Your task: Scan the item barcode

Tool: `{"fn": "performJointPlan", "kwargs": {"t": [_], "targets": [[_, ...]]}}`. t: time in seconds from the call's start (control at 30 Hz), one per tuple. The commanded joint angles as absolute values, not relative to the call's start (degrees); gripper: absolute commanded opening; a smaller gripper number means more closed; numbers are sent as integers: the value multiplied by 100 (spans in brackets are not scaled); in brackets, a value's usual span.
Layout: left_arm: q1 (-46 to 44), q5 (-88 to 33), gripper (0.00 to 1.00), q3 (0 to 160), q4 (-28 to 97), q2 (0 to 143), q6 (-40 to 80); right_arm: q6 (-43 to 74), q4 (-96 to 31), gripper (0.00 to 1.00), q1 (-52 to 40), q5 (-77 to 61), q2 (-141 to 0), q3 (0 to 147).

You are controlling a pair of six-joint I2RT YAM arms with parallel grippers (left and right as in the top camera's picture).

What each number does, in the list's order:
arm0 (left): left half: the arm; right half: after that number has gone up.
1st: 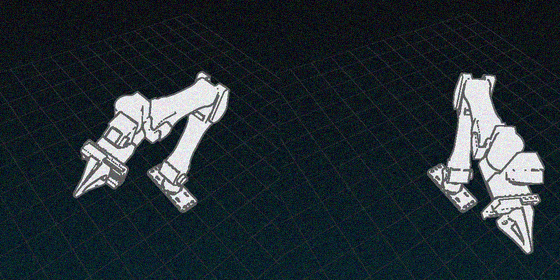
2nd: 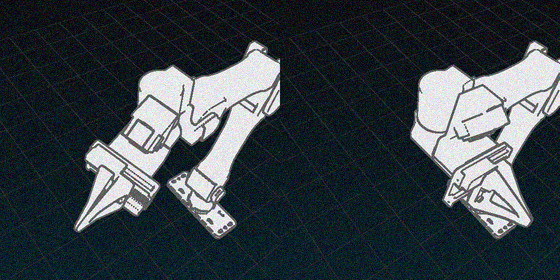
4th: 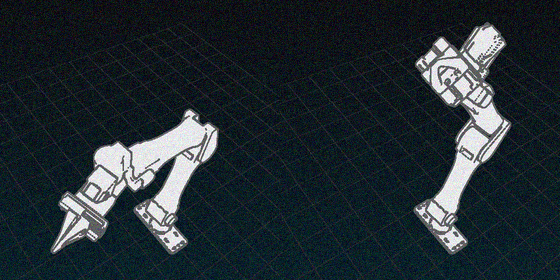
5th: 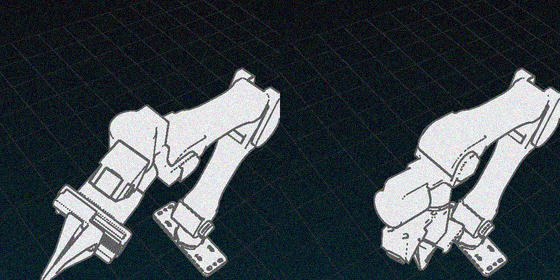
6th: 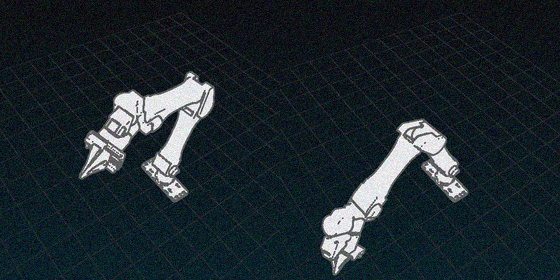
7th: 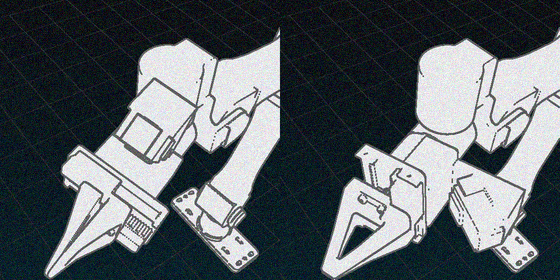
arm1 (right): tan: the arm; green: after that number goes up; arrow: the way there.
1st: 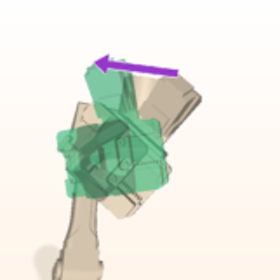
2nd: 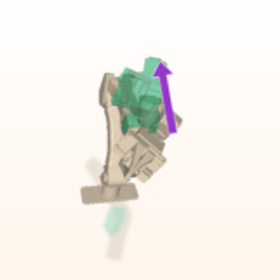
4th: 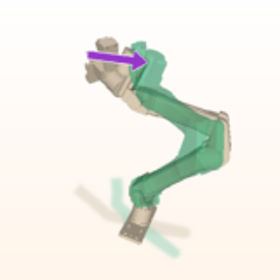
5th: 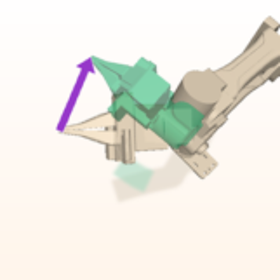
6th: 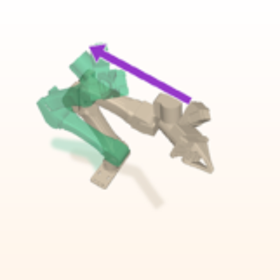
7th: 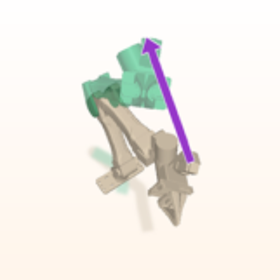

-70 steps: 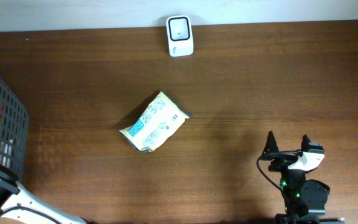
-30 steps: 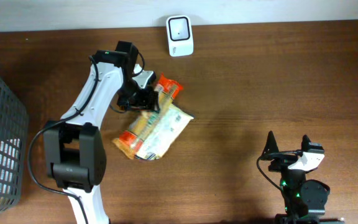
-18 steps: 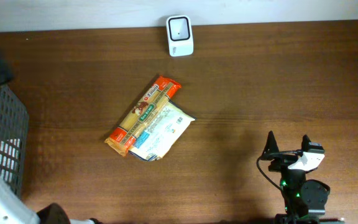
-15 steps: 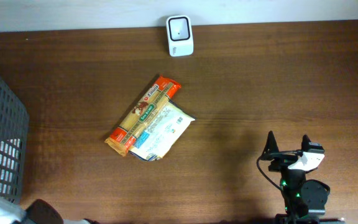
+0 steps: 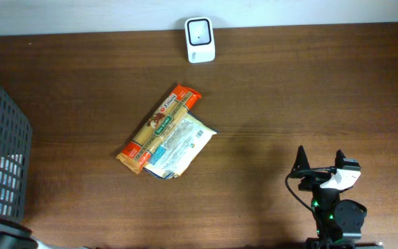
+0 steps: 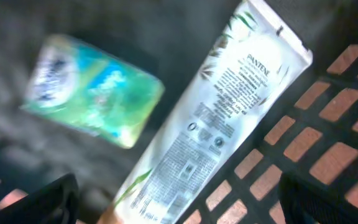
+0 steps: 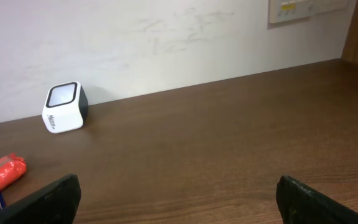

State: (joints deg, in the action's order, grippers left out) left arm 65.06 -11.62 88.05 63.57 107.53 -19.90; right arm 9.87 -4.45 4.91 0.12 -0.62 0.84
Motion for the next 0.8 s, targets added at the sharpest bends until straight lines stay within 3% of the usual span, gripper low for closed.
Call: {"fn": "performJointPlan", "kwargs": {"t": [0.0,0.3,0.4,0.43,0.57,0.6,0.67,0.7,0.77], "targets": [[6525,-1883,100,8722,6322,11135,-2598,943,-449,99,523,64,-21,32],[6438,-2296,91,8702,6351,11786,-2709,943,-449,99,523,64,-21,32],[6429,-2296,84,8702,6361,11819,-2709,943,-449,99,523,64,-21,32],[6416,-2296,76,8702,6364,11819,-2709,943,-449,99,523,64,-21,32],[6346,-2290,72,8455,6206,11819,-2709,943,-449,99,523,67,-21,32],[6272,-2270,68,8265,6053,11819,-2709,943,-449,99,523,64,-21,32],[6235,-2167,49,8121,5916,11819,-2707,943,-449,99,523,64,-21,32],[6237,-2051,28,8090,5887,11819,-2689,943,-449,99,523,64,-21,32],[6237,-1769,6,8095,5835,11817,-2451,943,-449,99,523,64,-21,32]]}}
